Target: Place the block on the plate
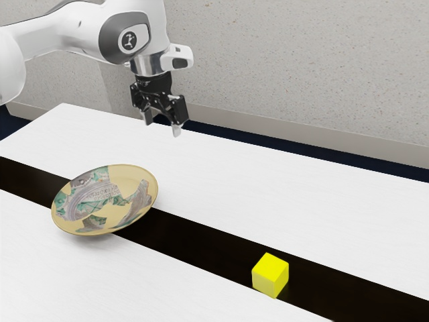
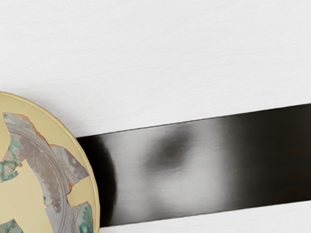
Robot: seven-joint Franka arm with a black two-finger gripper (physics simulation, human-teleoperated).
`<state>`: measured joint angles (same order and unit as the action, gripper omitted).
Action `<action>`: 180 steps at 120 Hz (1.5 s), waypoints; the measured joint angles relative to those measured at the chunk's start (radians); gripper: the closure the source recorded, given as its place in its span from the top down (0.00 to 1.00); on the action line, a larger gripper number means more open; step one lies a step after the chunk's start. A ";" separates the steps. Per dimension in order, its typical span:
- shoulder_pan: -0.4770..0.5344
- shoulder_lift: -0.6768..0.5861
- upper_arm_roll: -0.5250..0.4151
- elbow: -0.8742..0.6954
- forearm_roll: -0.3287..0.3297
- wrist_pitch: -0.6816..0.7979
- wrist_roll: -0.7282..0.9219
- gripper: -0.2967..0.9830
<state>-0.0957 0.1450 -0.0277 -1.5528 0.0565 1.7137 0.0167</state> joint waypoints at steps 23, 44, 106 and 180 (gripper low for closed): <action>-0.075 0.154 -0.002 0.097 0.019 0.023 -0.011 0.77; -0.207 0.561 -0.012 0.468 0.005 0.041 -0.040 0.77; -0.367 0.724 -0.005 0.378 -0.107 0.180 -0.189 0.77; -0.436 0.455 0.020 -0.015 -0.121 0.320 -0.268 0.77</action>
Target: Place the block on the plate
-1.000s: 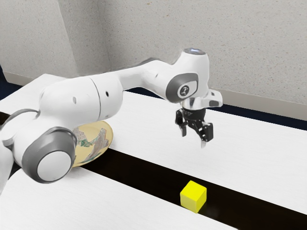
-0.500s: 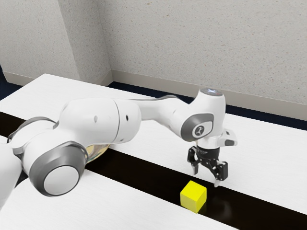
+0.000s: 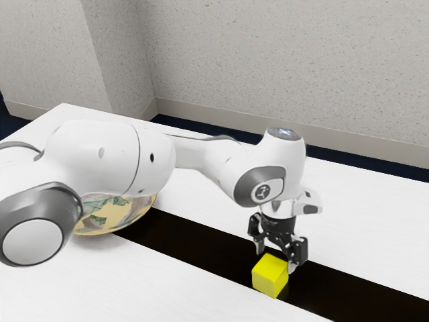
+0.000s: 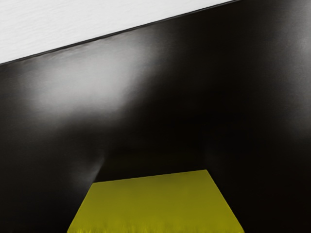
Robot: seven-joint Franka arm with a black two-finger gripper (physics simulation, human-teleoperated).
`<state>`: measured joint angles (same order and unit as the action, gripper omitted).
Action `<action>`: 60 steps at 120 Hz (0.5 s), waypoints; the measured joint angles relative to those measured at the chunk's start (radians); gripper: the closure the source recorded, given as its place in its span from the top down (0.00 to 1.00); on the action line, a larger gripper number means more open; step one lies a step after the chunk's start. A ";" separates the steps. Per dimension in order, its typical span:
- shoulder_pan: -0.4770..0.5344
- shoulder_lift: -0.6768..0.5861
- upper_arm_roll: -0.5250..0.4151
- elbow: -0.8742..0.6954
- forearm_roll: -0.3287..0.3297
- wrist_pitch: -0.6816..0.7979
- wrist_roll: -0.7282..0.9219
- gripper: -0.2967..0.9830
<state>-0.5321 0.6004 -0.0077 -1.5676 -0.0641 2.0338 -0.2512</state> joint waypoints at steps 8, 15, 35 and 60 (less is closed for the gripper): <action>-0.001 -0.001 0.000 -0.026 -0.010 0.024 -0.007 0.77; -0.003 0.000 0.000 -0.037 -0.016 0.041 -0.012 0.77; -0.004 0.000 0.000 -0.066 -0.035 0.070 -0.025 0.77; -0.003 -0.025 0.005 -0.094 -0.040 0.083 -0.037 0.66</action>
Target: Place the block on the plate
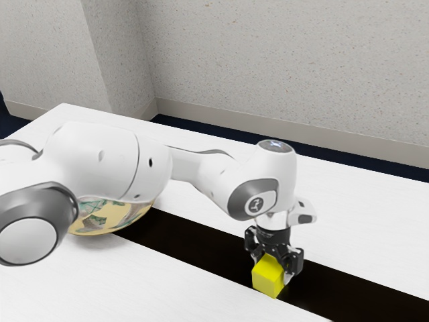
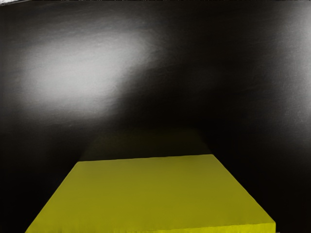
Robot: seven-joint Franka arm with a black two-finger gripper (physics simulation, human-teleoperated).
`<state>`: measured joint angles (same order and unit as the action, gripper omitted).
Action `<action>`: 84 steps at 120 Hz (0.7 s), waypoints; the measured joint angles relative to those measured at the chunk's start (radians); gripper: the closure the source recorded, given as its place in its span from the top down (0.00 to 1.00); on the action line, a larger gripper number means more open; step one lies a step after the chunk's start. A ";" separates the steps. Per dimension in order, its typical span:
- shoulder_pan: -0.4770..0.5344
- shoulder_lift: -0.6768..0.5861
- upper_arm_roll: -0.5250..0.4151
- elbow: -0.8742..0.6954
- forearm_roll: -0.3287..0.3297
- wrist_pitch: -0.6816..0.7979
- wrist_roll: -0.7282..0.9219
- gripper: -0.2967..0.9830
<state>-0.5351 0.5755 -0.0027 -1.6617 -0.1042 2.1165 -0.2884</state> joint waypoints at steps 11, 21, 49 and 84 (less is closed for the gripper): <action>0.000 -0.001 0.005 -0.003 -0.001 0.003 -0.004 0.59; -0.001 -0.001 0.006 -0.003 0.000 0.005 -0.008 0.55; 0.005 -0.023 0.016 -0.002 0.007 0.005 -0.020 0.53; 0.172 -0.245 0.095 -0.058 0.046 -0.103 -0.028 0.53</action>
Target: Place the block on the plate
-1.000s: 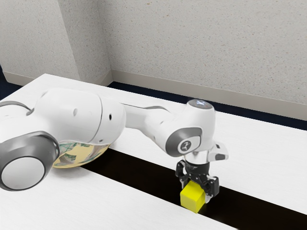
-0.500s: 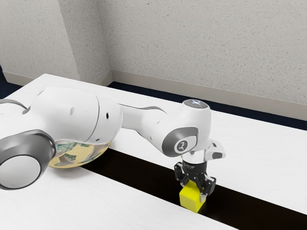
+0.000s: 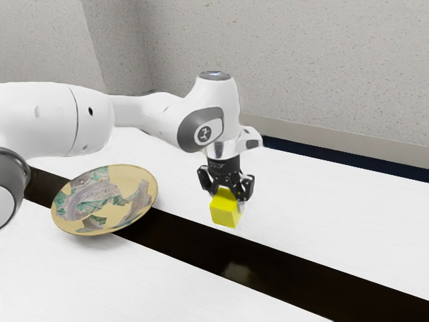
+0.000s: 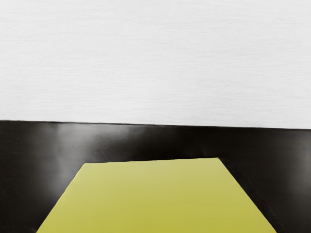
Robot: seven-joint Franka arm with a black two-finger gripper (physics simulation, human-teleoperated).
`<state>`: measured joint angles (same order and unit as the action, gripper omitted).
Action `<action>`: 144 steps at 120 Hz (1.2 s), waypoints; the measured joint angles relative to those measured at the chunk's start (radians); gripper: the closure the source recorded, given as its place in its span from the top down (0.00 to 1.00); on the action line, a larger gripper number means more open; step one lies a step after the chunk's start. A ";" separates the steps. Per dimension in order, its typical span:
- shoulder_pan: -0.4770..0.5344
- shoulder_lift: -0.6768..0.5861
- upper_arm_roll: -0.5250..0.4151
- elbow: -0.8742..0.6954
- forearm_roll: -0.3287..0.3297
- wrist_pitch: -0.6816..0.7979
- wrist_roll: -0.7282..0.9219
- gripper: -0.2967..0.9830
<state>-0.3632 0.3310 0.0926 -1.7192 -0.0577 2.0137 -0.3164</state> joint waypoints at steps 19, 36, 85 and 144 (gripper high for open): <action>0.196 -0.154 0.002 -0.113 0.052 -0.079 -0.004 0.53; 0.362 -0.183 -0.001 -0.155 0.072 -0.138 -0.005 0.53; 0.540 -0.023 -0.008 -0.123 0.088 -0.109 -0.003 0.54; 0.417 -0.213 -0.006 -0.084 0.076 -0.134 0.036 0.73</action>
<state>0.0533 0.1179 0.0867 -1.8030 0.0188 1.8798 -0.2809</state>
